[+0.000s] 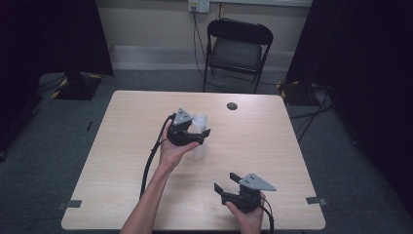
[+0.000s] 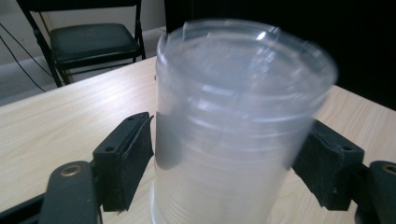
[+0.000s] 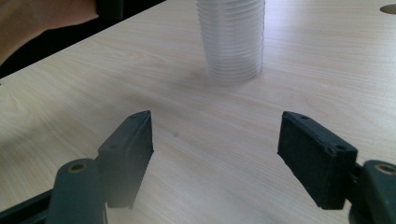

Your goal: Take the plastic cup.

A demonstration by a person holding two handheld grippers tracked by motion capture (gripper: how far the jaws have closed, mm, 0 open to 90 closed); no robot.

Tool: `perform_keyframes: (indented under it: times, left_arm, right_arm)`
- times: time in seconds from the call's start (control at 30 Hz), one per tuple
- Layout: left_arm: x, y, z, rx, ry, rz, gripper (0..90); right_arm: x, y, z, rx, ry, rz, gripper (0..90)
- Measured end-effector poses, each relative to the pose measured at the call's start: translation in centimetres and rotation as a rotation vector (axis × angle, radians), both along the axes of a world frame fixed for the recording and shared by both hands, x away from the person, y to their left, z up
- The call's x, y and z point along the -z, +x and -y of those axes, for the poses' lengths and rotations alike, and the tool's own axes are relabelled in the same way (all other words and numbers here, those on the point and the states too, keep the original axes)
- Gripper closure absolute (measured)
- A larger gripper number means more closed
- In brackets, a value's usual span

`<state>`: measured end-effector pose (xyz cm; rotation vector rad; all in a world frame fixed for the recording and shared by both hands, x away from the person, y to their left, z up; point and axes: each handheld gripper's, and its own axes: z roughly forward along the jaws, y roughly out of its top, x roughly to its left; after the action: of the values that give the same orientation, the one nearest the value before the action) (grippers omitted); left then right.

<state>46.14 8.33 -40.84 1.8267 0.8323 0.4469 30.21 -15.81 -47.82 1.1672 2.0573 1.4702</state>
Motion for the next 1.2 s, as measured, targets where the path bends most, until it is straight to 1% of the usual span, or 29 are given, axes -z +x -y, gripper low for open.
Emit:
perform_keyframes:
  times: [0.07,0.1,0.13,0.2,0.23,0.3,0.37,0.43,0.57,0.63,0.7,0.8,0.87,0.9,0.93,0.97,1.0,1.07,1.1,1.13,1.2]
  left_arm:
    - [0.4,0.2,0.1,-0.005,0.015,-0.016,23.8]
    - [0.5,0.1,0.1,-0.004,0.028,-0.015,23.0]
    - [0.6,0.1,0.1,-0.005,0.033,-0.010,23.1]
    - [0.8,0.2,0.2,-0.005,0.035,-0.028,24.3]
    - [0.9,0.2,0.3,-0.004,0.039,-0.033,28.2]
    - [0.9,0.2,0.2,-0.010,0.028,-0.033,29.9]
    - [0.8,0.2,0.2,-0.007,0.039,-0.030,30.1]
    - [0.8,0.2,0.1,-0.003,0.043,-0.030,30.3]
    - [0.6,0.1,0.1,0.000,0.021,-0.021,30.3]
    - [0.5,0.1,0.1,0.001,0.020,-0.010,30.4]
    - [0.5,0.1,0.0,-0.002,0.013,-0.014,30.3]
    - [0.3,0.0,-0.1,-0.008,0.008,-0.008,30.8]
    - [0.2,-0.1,-0.1,-0.004,-0.001,0.002,31.1]
    - [0.1,-0.2,-0.1,-0.013,0.004,0.015,31.3]
    - [0.0,-0.3,-0.1,-0.016,-0.002,0.028,31.4]
    - [0.0,-0.4,-0.1,-0.008,-0.015,0.032,31.8]
    - [0.0,-0.4,-0.1,-0.005,-0.014,0.029,31.8]
    - [-0.2,-0.5,-0.1,-0.010,-0.016,0.040,32.0]
    - [-0.3,-0.5,-0.1,-0.008,-0.029,0.042,32.1]
    - [-0.5,-0.5,-0.1,-0.010,-0.032,0.050,32.3]
    - [-0.7,-0.5,-0.2,-0.014,-0.027,0.053,32.6]
  right_arm:
    - [0.0,0.0,0.0,-0.002,-0.002,0.002,26.1]
    - [0.1,0.0,0.0,0.002,-0.004,0.000,26.2]
    - [0.1,0.0,0.1,0.002,-0.003,-0.002,26.2]
    - [0.2,0.0,0.1,0.001,-0.001,-0.005,26.2]
    - [0.3,0.0,0.1,0.001,-0.002,-0.006,26.2]
    - [0.2,0.0,0.1,0.001,-0.003,-0.006,26.2]
    - [0.2,0.0,0.1,0.005,-0.004,-0.007,26.3]
    - [0.3,0.1,0.2,0.013,-0.013,-0.019,26.2]
    - [0.4,0.1,0.3,0.020,-0.010,-0.029,26.3]
    - [0.4,0.1,0.3,0.018,-0.008,-0.024,26.3]
    - [0.3,0.1,0.3,0.022,-0.006,-0.022,26.4]
    - [0.3,0.1,0.3,0.021,-0.005,-0.022,26.3]
    - [0.4,0.1,0.4,0.020,-0.005,-0.021,26.3]
    - [0.3,0.1,0.3,0.022,-0.006,-0.025,26.4]
    - [0.3,0.1,0.3,0.023,-0.009,-0.025,26.3]
    - [0.3,0.1,0.3,0.025,-0.010,-0.024,26.3]
    - [0.3,0.1,0.3,0.027,-0.007,-0.024,26.3]
    - [0.2,0.0,0.4,0.031,-0.006,-0.018,26.3]
    - [0.1,0.0,0.4,0.030,-0.005,-0.018,26.3]
    - [0.1,0.0,0.4,0.030,-0.004,-0.018,26.3]
    - [0.2,0.0,0.5,0.031,-0.004,-0.019,26.3]
